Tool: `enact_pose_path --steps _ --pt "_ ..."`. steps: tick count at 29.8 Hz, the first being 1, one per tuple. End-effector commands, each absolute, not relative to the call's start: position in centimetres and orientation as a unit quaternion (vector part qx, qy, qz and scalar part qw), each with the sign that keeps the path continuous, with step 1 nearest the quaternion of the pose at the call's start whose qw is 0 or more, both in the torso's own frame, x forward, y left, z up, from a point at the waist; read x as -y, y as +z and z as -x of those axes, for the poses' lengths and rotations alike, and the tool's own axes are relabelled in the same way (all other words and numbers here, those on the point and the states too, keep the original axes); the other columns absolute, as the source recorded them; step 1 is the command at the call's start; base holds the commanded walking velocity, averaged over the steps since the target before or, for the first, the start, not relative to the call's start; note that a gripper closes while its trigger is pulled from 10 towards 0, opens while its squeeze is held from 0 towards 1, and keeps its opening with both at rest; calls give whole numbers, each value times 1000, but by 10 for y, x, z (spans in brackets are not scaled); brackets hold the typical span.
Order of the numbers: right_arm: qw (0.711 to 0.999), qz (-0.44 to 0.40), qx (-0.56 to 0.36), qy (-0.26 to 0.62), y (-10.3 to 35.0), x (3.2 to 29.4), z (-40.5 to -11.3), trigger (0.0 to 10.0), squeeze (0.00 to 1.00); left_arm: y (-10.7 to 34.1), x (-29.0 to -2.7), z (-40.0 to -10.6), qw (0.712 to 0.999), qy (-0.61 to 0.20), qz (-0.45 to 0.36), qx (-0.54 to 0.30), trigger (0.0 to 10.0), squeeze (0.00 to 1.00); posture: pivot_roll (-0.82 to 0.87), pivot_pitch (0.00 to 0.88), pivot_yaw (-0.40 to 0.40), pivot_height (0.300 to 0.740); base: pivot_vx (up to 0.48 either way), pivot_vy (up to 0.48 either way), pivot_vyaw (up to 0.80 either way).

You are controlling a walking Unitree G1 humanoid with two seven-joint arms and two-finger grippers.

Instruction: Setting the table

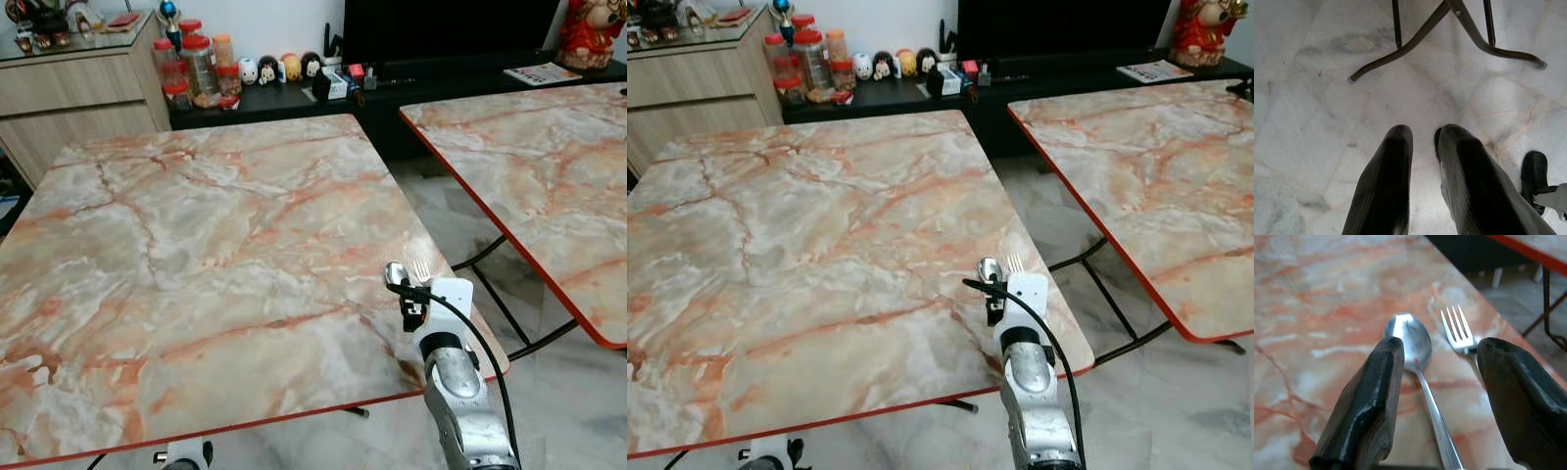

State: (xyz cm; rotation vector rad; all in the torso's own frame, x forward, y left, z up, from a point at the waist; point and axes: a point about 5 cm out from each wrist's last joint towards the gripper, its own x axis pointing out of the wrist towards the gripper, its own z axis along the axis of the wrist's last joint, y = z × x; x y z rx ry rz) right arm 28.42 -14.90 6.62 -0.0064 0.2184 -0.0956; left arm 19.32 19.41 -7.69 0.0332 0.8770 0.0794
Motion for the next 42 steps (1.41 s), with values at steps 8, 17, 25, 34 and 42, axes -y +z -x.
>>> enact_pose_path --steps 8,17,25,34,42 --pt "987 -2 -146 -65 69 155 -282 10000 0 -78 -196 -192 902 38 -17 -431 10000 0 -59 0 34 740 0 0 0" --pt "984 -12 -165 -60 67 155 -279 10000 0 -77 -195 -192 901 35 -21 -431 10000 0 -60 0 36 740 0 0 0" --pt "983 -18 -170 -60 68 162 -286 10000 0 -77 -195 -194 902 32 -24 -431 10000 0 -60 0 39 740 0 0 0" --pt "983 -12 -167 -68 72 172 -291 10000 0 -76 -194 -195 902 28 -26 -431 10000 0 -63 0 39 740 0 0 0" --pt "983 -21 -171 -57 71 171 -294 10000 0 -76 -194 -195 901 29 -28 -431 10000 0 -61 0 38 740 0 0 0"
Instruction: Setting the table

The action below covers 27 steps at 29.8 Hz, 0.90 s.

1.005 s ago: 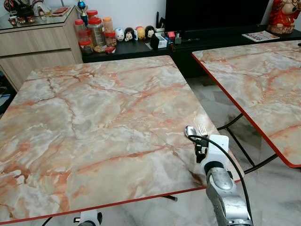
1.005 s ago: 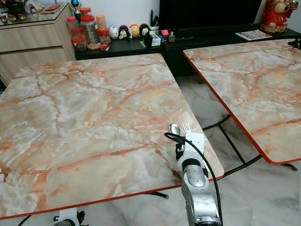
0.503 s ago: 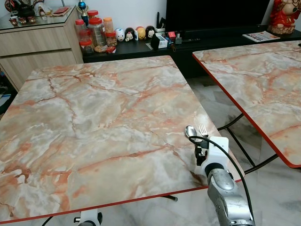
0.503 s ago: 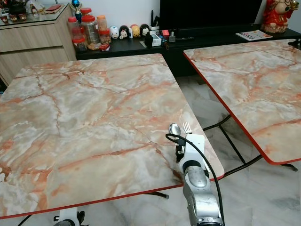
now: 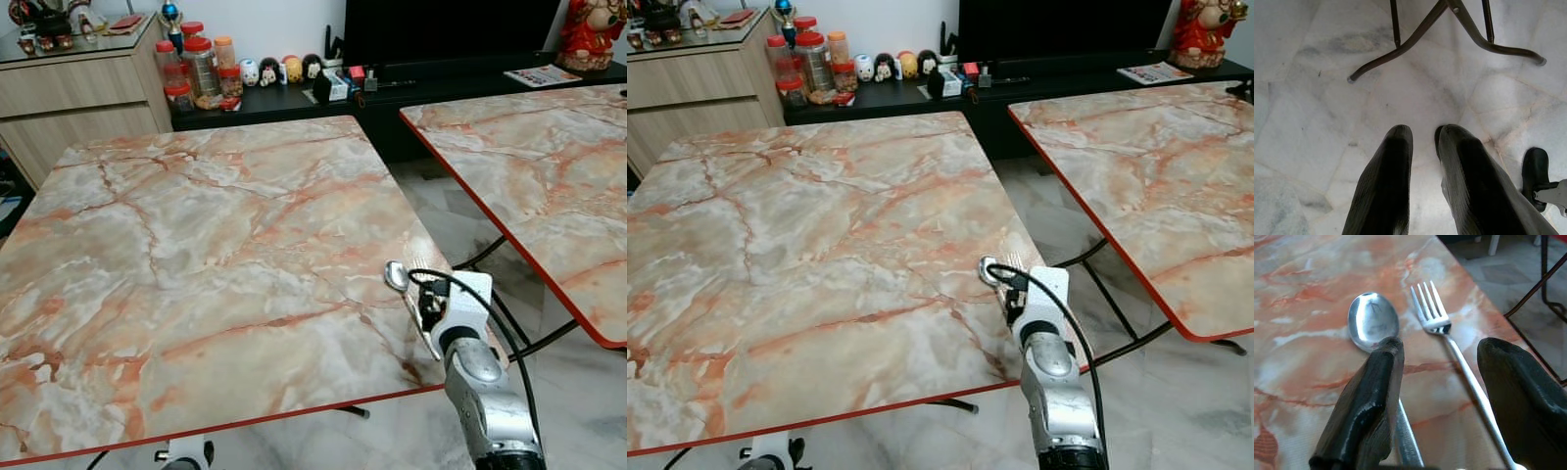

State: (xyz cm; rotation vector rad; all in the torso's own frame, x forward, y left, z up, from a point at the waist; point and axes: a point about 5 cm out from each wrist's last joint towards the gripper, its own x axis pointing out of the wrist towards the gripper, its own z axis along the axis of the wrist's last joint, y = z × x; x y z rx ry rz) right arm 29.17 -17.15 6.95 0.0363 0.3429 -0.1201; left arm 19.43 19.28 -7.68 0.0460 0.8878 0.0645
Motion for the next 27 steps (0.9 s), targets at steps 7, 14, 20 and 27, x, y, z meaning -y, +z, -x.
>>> enact_pose_path --steps 7,14,20,27 --pt "985 -22 -173 -13 68 164 -299 10000 0 -77 -194 -195 901 33 -27 -431 10000 0 -56 0 33 740 0 0 0" --pt "983 -21 -180 -6 65 164 -298 10000 0 -77 -194 -195 901 33 -26 -432 10000 0 -57 0 32 740 0 0 0" --pt "982 -20 -186 -8 61 164 -297 10000 0 -77 -193 -195 901 32 -25 -432 10000 0 -59 0 33 740 0 0 0" --pt "982 -20 -188 -4 59 164 -297 10000 0 -77 -193 -195 901 31 -25 -433 10000 0 -59 0 33 740 0 0 0"
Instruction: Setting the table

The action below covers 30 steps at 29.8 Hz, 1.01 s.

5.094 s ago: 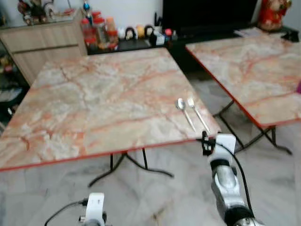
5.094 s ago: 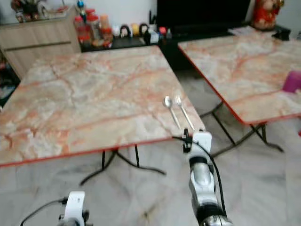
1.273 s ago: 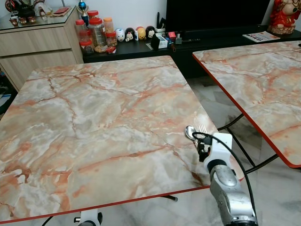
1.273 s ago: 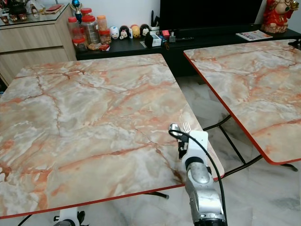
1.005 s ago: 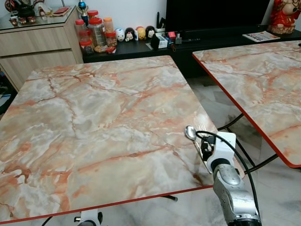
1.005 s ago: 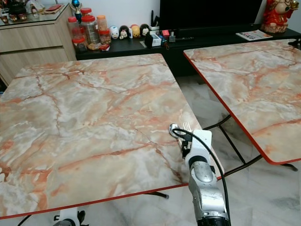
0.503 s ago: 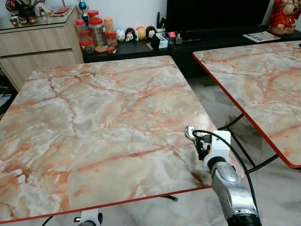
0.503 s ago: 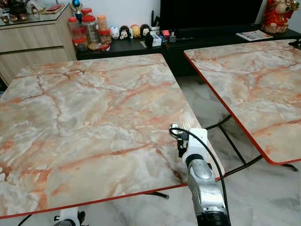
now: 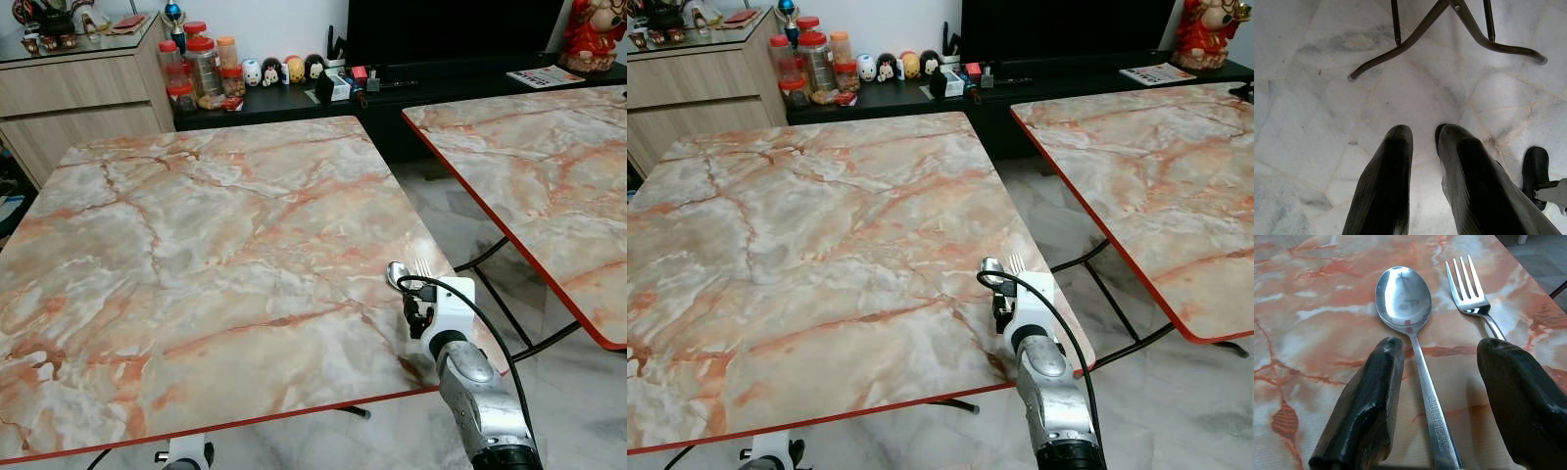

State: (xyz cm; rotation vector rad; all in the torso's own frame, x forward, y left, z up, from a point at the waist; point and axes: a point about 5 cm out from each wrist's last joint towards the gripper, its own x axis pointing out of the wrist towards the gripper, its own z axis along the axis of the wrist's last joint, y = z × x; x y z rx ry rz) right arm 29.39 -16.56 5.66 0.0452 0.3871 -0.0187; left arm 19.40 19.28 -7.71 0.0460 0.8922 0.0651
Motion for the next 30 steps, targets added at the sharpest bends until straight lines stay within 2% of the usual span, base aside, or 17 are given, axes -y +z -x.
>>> enact_pose_path --steps 1,30 --pt "982 -23 -188 3 58 164 -297 10000 0 -77 -193 -195 901 31 -26 -433 10000 0 -58 0 33 740 0 0 0" --pt "979 -16 -203 -2 51 167 -298 10000 0 -77 -191 -195 902 38 -19 -430 10000 0 -58 0 23 740 0 0 0"
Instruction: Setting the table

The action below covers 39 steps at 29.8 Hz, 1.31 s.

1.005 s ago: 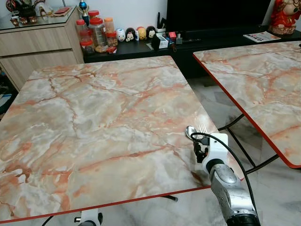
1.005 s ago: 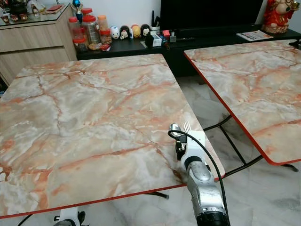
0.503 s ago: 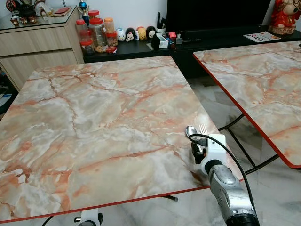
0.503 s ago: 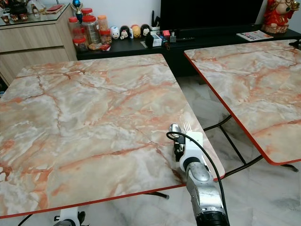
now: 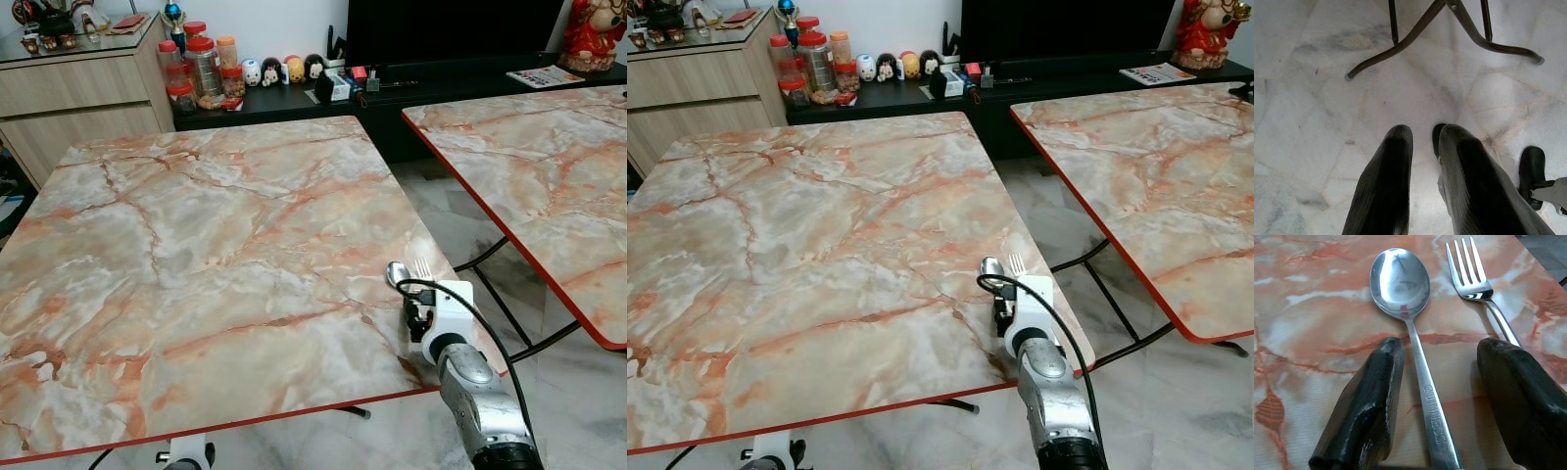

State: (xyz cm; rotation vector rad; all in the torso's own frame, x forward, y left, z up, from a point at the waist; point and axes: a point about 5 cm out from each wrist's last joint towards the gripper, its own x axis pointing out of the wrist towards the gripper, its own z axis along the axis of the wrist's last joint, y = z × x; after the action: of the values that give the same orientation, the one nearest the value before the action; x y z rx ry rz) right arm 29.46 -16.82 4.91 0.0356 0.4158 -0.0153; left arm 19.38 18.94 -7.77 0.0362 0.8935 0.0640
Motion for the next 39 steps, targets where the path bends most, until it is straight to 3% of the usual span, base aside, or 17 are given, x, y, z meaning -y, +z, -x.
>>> enact_pose_path --steps 1,28,29,30,31,39 --pt "979 -16 -202 2 52 165 -298 10000 0 -77 -191 -195 902 38 -18 -430 10000 0 -58 0 23 740 0 0 0" --pt "977 -5 -215 15 47 159 -308 10000 0 -75 -190 -199 903 42 -12 -427 10000 0 -54 0 15 740 0 0 0" --pt "977 -5 -215 15 47 159 -308 8196 0 -75 -190 -199 903 42 -12 -428 10000 0 -55 0 15 740 0 0 0" --pt "976 -6 -215 15 47 159 -308 4431 0 -75 -190 -198 903 42 -12 -428 10000 0 -55 0 15 740 0 0 0" --pt "977 -6 -215 16 46 158 -309 0 0 -75 -190 -198 903 42 -12 -428 10000 0 -54 0 15 740 0 0 0" --pt "976 -7 -215 17 46 156 -309 0 0 -76 -189 -198 902 40 -12 -430 10000 0 -53 0 15 740 0 0 0"
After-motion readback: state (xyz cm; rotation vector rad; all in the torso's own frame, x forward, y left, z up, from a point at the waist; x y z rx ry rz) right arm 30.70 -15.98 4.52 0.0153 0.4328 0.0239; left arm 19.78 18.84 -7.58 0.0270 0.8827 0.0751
